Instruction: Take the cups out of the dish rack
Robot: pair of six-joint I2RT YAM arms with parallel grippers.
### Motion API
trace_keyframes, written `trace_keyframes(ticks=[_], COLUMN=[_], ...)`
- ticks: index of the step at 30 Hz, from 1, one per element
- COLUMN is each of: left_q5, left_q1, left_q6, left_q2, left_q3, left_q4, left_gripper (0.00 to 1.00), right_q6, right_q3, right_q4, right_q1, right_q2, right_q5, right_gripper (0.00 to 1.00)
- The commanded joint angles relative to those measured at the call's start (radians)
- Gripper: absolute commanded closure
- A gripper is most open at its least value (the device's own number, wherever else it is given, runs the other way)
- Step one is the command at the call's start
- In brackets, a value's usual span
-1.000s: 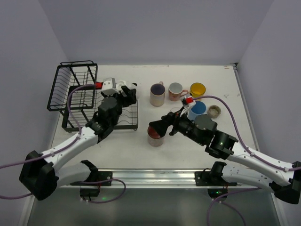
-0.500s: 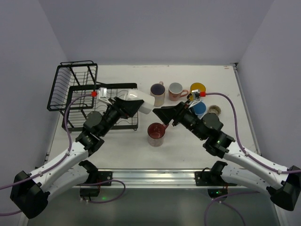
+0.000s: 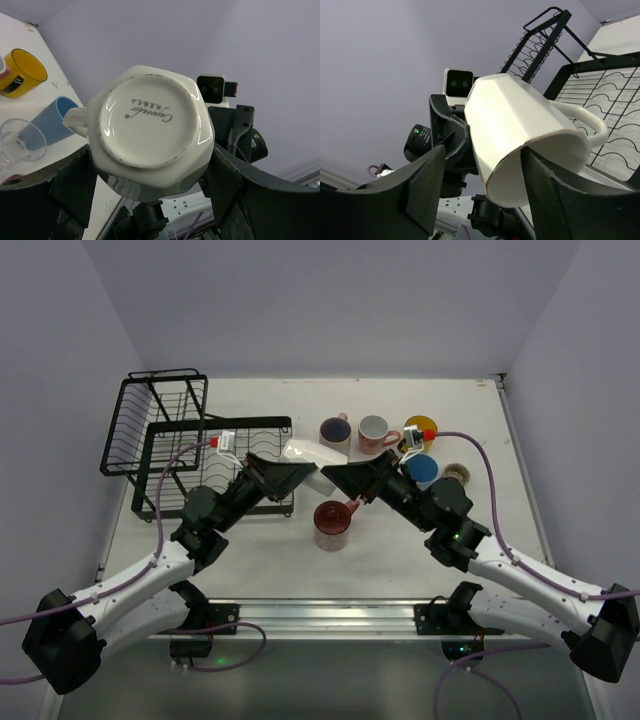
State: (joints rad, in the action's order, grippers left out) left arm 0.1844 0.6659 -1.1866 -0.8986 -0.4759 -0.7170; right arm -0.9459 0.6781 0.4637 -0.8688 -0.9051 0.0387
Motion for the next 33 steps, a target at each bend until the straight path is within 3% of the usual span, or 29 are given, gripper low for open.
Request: trace_keyframes(ticks=[1, 3, 4, 5, 6, 7, 8, 9, 10, 12, 13, 15, 20, 25, 28, 33], left_q5=[0.026, 0.015, 0.004, -0.002, -0.005, -0.005, -0.005, -0.008, -0.019, -0.039, -0.058, -0.094, -0.169, -0.151, -0.064, -0.037], left_q1=[0.047, 0.075, 0.08, 0.083, 0.086, 0.087, 0.089, 0.089, 0.089, 0.089, 0.09, 0.089, 0.089, 0.089, 0.089, 0.09], left_q6=[-0.056, -0.057, -0.054, -0.056, -0.057, -0.05, -0.045, -0.039, -0.013, 0.024, 0.077, 0.139, 0.396, 0.582, 0.626, 0.723], left_q2=[-0.013, -0.023, -0.023, -0.02, -0.014, -0.011, -0.008, 0.009, 0.019, 0.062, 0.076, 0.119, 0.164, 0.191, 0.225, 0.28], left_q3=[-0.027, -0.027, -0.029, -0.026, -0.024, -0.026, -0.03, -0.03, -0.033, -0.053, -0.079, -0.122, -0.295, -0.407, -0.421, -0.457], left_q4=[-0.203, -0.216, -0.216, -0.214, -0.211, -0.211, -0.199, -0.185, -0.168, -0.061, 0.03, 0.175, 0.592, 0.94, 1.036, 1.213], left_gripper=[1.0, 1.0, 1.0, 1.0, 0.95, 0.89, 0.81, 0.71, 0.48, 0.29, 0.15, 0.0, 0.0, 0.0, 0.0, 0.0], right_q6=[-0.051, -0.086, -0.096, -0.102, -0.109, -0.11, -0.11, -0.097, -0.093, -0.068, -0.051, 0.016, 0.183, 0.337, 0.378, 0.426], right_q3=[0.006, -0.008, -0.031, -0.041, -0.052, -0.066, -0.072, -0.078, -0.097, -0.12, -0.114, -0.069, 0.113, 0.322, 0.371, 0.38], right_q4=[0.117, 0.145, 0.174, 0.19, 0.196, 0.196, 0.196, 0.194, 0.194, 0.187, 0.115, -0.041, -0.612, -1.166, -1.331, -1.419], right_q1=[0.007, 0.007, 0.007, 0.007, 0.007, 0.008, 0.008, 0.008, 0.008, 0.011, 0.016, 0.017, 0.017, 0.017, 0.017, 0.016], right_q2=[-0.026, -0.028, -0.014, -0.006, 0.004, 0.027, 0.041, 0.055, 0.072, 0.132, 0.153, 0.21, 0.275, 0.212, 0.137, -0.001], right_q5=[0.015, -0.006, -0.022, -0.046, -0.068, -0.083, -0.104, -0.114, -0.128, -0.155, -0.155, -0.17, -0.192, -0.243, -0.252, -0.286], right_gripper=[0.41, 0.51, 0.65, 0.71, 0.77, 0.92, 1.0, 1.0, 1.0, 1.0, 1.0, 1.0, 1.0, 1.0, 1.0, 1.0])
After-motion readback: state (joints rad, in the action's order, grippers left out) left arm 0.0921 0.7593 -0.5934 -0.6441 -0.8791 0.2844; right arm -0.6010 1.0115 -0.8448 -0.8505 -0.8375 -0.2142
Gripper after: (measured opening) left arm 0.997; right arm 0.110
